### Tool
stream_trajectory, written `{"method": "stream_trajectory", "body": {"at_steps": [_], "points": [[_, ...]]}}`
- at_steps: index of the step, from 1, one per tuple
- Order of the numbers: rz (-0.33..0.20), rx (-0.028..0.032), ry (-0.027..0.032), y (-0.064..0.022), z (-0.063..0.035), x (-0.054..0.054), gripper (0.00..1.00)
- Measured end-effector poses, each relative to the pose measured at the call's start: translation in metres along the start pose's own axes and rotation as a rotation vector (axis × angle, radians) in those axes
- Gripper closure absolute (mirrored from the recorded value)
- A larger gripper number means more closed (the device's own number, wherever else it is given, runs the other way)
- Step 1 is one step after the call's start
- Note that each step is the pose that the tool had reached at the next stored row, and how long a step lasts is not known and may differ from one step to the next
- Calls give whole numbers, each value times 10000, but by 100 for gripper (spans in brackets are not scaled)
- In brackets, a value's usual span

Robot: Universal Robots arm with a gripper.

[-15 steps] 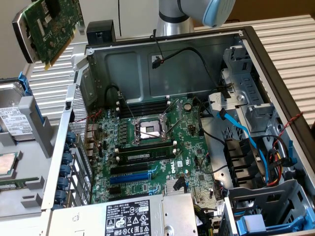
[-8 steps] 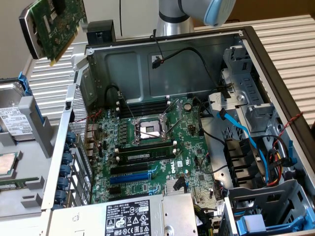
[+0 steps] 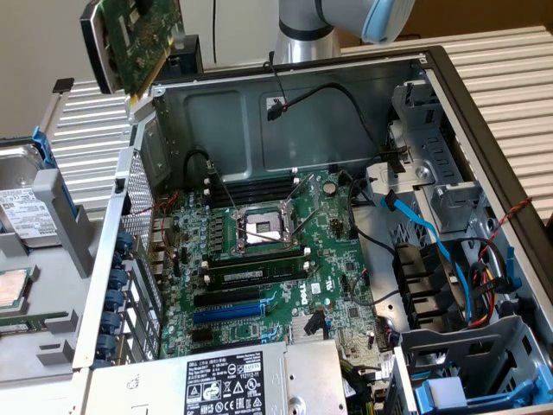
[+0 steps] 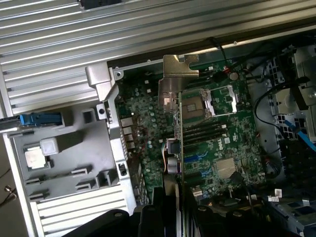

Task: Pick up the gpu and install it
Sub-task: 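Pick up the gpu and move the gpu toward the slot, then insert the gpu into the slot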

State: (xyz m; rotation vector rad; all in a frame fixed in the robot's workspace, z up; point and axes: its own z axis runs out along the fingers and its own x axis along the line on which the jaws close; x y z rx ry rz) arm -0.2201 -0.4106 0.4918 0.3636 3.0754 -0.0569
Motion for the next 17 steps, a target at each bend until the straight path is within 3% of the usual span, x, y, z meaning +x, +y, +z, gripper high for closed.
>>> {"method": "stream_trajectory", "body": {"at_steps": [4, 17], "points": [[-3, 9, 43, 29, 6, -142, 73], [22, 28, 42, 28, 11, -147, 73]]}}
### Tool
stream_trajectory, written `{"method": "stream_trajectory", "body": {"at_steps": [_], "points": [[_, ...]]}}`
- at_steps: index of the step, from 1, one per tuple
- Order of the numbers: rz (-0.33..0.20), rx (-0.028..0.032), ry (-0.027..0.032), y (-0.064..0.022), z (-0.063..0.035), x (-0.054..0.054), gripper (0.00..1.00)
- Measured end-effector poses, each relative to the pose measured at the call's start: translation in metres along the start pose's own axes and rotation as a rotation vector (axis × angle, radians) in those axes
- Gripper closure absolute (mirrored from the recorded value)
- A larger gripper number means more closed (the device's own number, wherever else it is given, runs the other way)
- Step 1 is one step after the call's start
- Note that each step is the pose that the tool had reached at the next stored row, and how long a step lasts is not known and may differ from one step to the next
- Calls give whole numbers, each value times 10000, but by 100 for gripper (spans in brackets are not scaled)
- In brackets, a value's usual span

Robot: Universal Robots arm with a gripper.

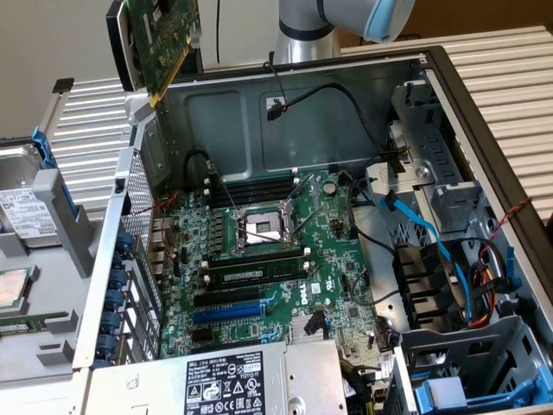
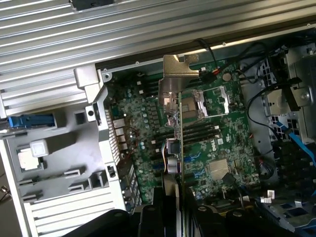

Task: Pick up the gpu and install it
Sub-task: 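Insert the gpu into the slot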

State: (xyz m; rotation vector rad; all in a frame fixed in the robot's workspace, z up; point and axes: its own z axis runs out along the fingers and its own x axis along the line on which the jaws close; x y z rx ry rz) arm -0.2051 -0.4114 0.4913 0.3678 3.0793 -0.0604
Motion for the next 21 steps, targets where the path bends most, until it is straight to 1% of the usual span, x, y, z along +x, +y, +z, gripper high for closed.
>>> {"method": "stream_trajectory", "body": {"at_steps": [2, 4, 14, 15, 19, 21], "points": [[-2, -14, 5, -1, 2, -13, 73], [-132, -24, 3, 2, 4, -23, 73], [-1899, -102, -55, 3, 14, -28, 73], [-1985, -106, -58, 3, 14, -28, 73], [-2017, -109, -60, 6, 15, -40, 73], [-2235, -117, -66, 11, 16, -61, 73]]}}
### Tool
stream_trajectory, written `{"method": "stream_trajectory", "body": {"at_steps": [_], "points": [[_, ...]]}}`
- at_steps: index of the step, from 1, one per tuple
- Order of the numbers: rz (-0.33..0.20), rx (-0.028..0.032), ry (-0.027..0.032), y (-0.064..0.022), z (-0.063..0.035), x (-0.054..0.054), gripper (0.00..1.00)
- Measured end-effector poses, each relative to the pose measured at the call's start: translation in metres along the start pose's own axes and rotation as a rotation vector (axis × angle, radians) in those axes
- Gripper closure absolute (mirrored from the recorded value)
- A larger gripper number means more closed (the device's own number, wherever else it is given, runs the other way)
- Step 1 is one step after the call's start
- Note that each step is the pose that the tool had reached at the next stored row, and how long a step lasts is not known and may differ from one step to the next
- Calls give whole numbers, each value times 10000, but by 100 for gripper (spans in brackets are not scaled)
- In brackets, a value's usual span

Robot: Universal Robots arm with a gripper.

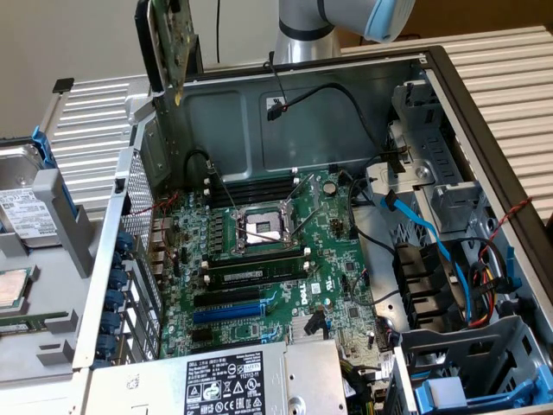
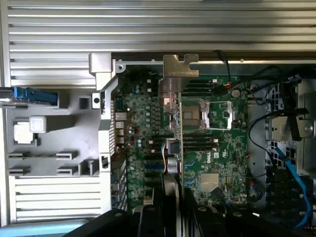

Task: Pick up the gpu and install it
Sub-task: 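Insert the gpu into the slot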

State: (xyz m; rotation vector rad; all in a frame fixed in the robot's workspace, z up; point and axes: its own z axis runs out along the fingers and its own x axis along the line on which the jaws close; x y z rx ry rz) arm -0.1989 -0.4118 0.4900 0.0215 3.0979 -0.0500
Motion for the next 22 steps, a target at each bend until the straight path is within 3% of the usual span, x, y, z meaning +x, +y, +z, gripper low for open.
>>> {"method": "stream_trajectory", "body": {"at_steps": [22], "points": [[-3881, -169, -125, 1, 11, -28, 73]]}}
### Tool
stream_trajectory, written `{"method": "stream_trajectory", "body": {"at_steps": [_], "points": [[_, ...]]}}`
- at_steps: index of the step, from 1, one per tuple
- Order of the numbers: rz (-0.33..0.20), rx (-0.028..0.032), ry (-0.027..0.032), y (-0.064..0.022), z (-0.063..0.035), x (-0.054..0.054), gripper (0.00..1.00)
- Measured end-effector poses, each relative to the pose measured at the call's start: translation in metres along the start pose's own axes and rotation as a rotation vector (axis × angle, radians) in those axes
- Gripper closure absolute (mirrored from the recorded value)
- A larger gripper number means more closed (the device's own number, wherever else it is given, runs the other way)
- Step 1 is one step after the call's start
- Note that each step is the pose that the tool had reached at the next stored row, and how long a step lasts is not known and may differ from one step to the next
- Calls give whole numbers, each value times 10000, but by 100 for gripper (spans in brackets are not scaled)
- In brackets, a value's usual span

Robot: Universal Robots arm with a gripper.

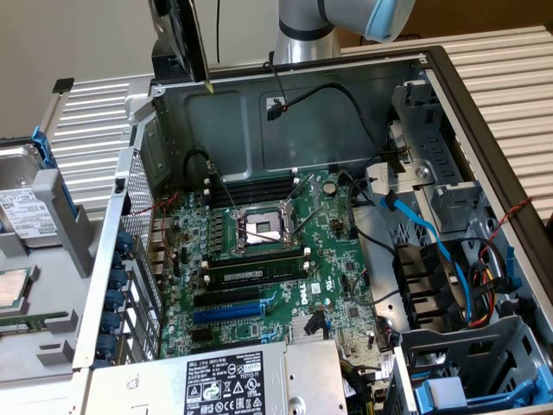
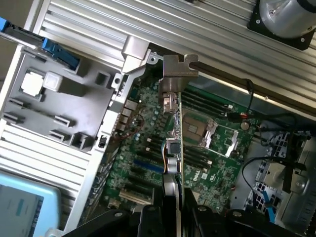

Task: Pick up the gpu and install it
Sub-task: 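Insert the gpu into the slot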

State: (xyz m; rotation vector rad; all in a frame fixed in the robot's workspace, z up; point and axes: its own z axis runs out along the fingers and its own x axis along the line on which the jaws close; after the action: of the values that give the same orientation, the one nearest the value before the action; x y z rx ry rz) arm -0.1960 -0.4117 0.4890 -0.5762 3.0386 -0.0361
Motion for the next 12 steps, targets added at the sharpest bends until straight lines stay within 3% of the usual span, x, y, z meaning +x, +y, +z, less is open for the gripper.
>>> {"method": "stream_trajectory", "body": {"at_steps": [5, 10, 12], "points": [[-890, -38, -29, 0, 2, -1, 73], [-965, -43, -32, -3, 3, -6, 73], [-1249, -55, -41, -5, 4, -11, 73]]}}
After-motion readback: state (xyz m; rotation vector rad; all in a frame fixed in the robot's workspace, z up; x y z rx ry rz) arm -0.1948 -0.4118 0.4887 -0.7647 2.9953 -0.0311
